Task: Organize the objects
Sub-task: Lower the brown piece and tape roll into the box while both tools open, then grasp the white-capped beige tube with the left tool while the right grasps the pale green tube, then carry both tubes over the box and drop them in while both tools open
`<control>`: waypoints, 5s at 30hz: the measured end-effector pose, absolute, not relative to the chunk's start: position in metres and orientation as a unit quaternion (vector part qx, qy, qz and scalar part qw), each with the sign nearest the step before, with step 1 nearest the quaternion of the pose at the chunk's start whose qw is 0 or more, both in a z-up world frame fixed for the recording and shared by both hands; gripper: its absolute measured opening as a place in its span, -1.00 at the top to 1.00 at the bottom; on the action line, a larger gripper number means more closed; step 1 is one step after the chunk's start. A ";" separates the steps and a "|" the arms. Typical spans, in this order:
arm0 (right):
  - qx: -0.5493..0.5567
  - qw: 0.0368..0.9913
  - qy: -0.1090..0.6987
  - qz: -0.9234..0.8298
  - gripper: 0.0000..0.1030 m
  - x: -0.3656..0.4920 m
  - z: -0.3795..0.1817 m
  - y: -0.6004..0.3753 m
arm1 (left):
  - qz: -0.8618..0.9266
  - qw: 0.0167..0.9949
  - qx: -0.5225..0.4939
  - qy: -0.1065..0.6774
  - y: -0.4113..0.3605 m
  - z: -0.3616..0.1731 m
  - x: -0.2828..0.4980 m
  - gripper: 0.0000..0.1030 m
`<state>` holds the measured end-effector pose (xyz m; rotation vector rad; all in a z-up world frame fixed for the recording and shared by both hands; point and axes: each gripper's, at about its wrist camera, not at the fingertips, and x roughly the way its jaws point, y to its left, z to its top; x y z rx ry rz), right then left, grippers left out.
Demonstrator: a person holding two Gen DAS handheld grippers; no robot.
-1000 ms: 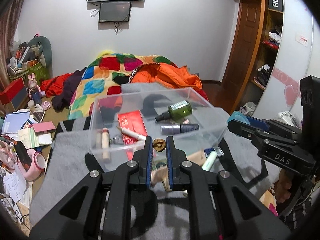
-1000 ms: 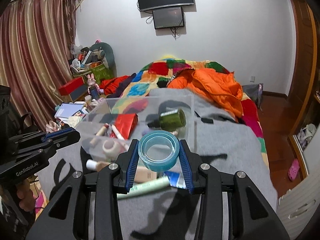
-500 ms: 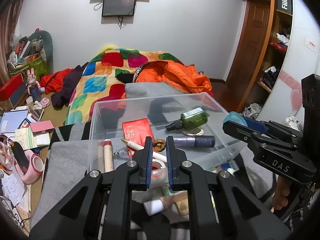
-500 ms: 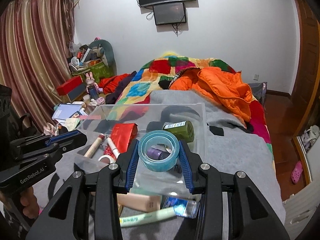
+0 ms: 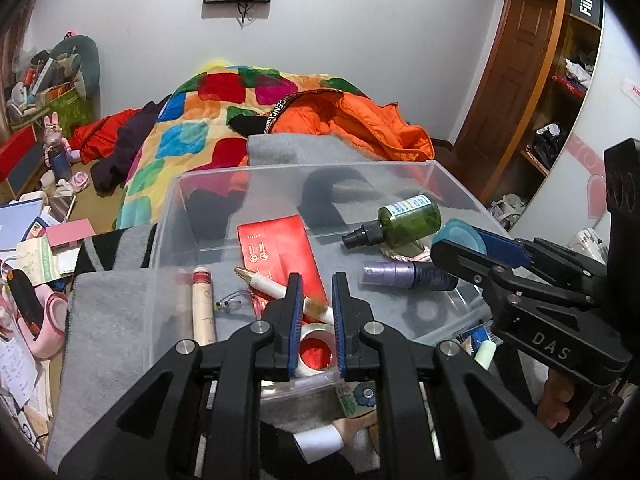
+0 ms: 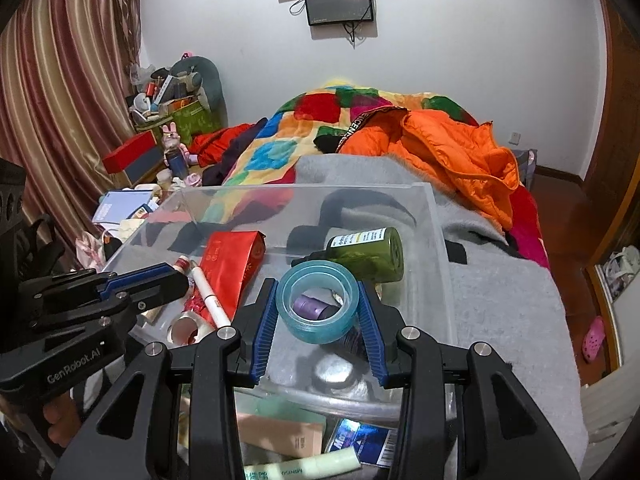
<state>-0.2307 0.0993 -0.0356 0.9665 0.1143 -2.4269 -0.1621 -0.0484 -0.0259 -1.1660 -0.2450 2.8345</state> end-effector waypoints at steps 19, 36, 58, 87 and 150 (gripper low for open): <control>0.336 0.249 0.043 -0.907 -0.04 -0.200 -0.018 0.119 | 0.934 0.038 -0.349 -0.065 -0.039 0.000 -0.119 0.10; 0.386 0.244 0.024 -0.889 -0.25 -0.155 -0.053 0.144 | 0.911 0.037 -0.405 -0.069 -0.036 -0.047 -0.091 -0.20; 0.429 0.260 -0.008 -0.865 0.32 -0.148 -0.086 0.151 | 0.900 0.079 -0.416 -0.101 -0.032 -0.066 -0.073 0.36; 0.434 0.210 0.022 -0.876 0.54 -0.134 -0.089 0.179 | 0.912 0.031 -0.408 -0.020 -0.038 -0.074 -0.035 0.17; 0.275 0.229 0.084 -0.930 0.73 -0.216 0.025 0.101 | 0.943 0.025 -0.329 -0.052 -0.058 0.013 -0.120 0.63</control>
